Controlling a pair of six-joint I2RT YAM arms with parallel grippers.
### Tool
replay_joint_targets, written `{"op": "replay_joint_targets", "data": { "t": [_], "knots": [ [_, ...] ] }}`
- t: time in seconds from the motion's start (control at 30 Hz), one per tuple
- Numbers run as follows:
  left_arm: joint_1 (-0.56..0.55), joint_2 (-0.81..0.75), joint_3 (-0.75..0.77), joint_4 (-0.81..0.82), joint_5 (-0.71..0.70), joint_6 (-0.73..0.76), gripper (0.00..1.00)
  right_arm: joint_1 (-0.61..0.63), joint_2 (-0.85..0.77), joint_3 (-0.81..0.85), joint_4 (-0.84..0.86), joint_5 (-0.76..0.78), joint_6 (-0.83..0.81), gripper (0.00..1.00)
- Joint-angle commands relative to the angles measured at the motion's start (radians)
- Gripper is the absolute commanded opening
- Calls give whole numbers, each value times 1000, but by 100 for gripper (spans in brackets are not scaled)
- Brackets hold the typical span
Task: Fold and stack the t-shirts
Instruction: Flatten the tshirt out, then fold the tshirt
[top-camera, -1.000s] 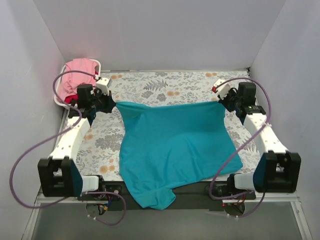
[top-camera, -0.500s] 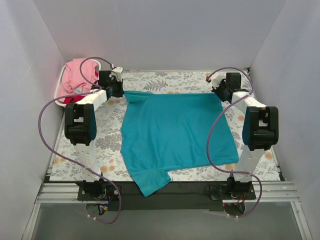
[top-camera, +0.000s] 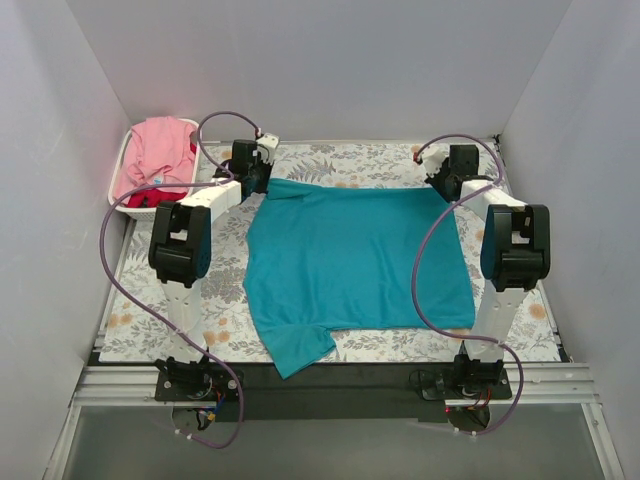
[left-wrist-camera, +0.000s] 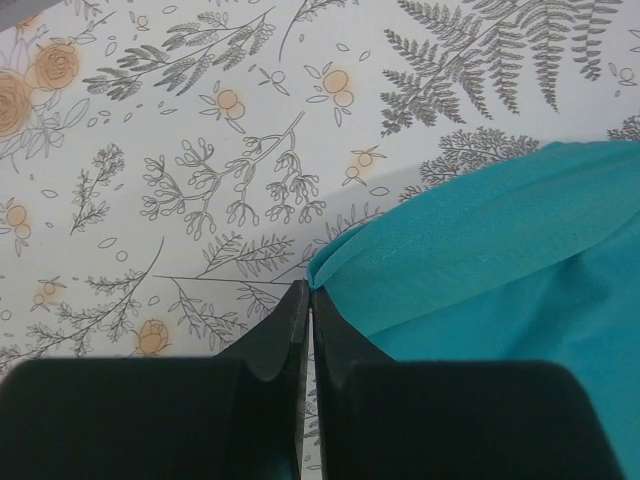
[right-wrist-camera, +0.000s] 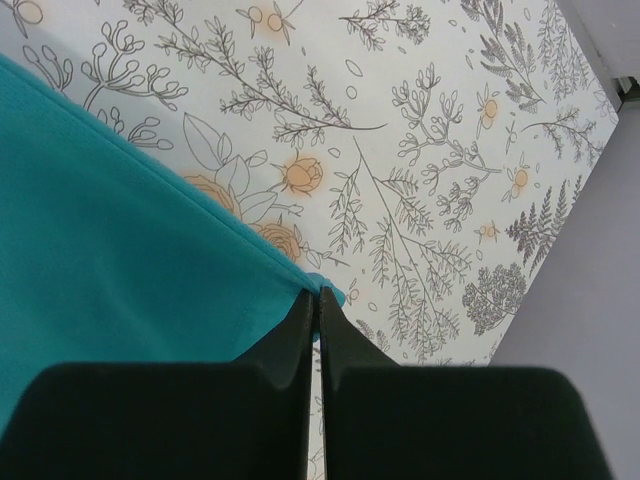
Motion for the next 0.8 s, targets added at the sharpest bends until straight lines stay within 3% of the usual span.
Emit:
{"op": "replay_joint_targets", "data": {
  "t": [0.0, 0.23, 0.43, 0.77],
  "knots": [
    [18, -31, 0, 16, -82, 17, 0, -5, 21, 69, -22, 9, -2, 1],
    [18, -176, -57, -44, -6, 23, 0, -8, -33, 53, -56, -19, -20, 1],
    [18, -372, -216, -94, 14, 86, 0, -17, -145, -38, -81, -83, -53, 1],
    [14, -520, -351, -277, 89, 75, 0, -43, -251, -130, -154, -146, -108, 1]
  ]
}}
